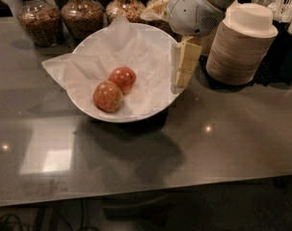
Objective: Pick apple from white bowl
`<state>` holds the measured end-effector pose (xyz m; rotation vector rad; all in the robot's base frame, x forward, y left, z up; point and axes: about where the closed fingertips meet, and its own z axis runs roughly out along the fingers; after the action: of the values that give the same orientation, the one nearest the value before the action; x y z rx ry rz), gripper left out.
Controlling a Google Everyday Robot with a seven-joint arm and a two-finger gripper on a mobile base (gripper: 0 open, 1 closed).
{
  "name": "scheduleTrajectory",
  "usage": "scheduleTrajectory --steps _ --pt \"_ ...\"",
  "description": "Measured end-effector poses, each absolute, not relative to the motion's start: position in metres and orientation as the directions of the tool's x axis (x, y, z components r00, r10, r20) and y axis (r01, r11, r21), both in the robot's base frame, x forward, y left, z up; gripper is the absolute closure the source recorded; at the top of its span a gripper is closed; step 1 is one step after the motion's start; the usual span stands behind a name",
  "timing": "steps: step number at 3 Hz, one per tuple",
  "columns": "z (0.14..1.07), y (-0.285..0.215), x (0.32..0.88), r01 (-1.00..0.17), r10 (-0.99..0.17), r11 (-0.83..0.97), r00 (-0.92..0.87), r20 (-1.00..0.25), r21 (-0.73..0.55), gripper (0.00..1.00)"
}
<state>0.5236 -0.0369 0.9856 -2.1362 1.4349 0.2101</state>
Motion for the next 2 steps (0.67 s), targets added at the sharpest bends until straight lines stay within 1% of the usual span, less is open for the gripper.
scheduleTrajectory --steps 1,2 --pt "0.9671 -0.0215 0.5284 -0.894 -0.756 -0.326 0.442 -0.482 -0.307 0.00" --pt "0.9647 -0.0207 0.5293 -0.895 -0.754 -0.327 0.440 -0.488 -0.302 0.00"
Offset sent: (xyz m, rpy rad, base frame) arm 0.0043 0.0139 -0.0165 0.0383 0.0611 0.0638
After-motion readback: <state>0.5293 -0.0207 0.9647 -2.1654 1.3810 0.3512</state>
